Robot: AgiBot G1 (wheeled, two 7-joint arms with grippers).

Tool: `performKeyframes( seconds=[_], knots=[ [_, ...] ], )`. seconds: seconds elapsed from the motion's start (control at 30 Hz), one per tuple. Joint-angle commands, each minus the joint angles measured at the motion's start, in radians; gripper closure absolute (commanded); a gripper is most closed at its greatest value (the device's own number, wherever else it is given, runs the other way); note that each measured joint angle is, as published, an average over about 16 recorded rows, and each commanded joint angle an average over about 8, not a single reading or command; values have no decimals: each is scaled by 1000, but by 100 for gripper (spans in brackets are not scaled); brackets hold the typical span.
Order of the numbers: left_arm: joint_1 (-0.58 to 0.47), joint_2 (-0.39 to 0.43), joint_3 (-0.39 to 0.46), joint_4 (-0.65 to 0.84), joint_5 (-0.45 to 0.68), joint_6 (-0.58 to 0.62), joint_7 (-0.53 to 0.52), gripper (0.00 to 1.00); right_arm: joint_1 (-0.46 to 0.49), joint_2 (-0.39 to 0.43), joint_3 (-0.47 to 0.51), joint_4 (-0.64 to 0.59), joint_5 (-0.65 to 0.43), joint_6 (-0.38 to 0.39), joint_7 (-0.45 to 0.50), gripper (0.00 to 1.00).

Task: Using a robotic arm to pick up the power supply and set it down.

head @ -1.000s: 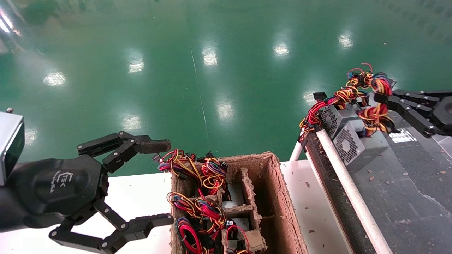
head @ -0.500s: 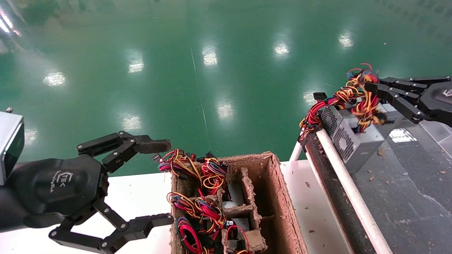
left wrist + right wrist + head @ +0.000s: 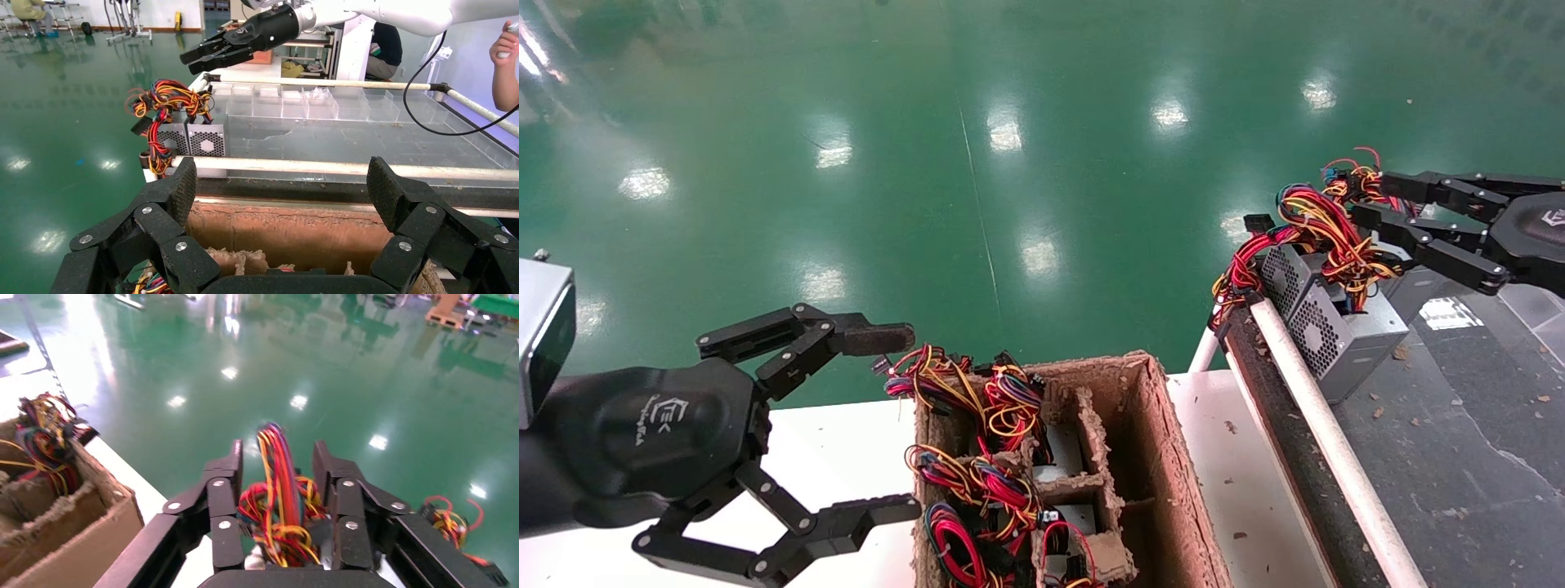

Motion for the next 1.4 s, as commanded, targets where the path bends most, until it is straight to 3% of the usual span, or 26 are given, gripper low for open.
performKeyframes(
  seconds=[0.03,1.4],
  knots=[
    [0,0,0,0,0,0,0,0,2,-4,1,-5,3,-9,-2,0],
    [0,0,0,0,0,0,0,0,-249,10,9,469,227,-63,170,0]
  ],
)
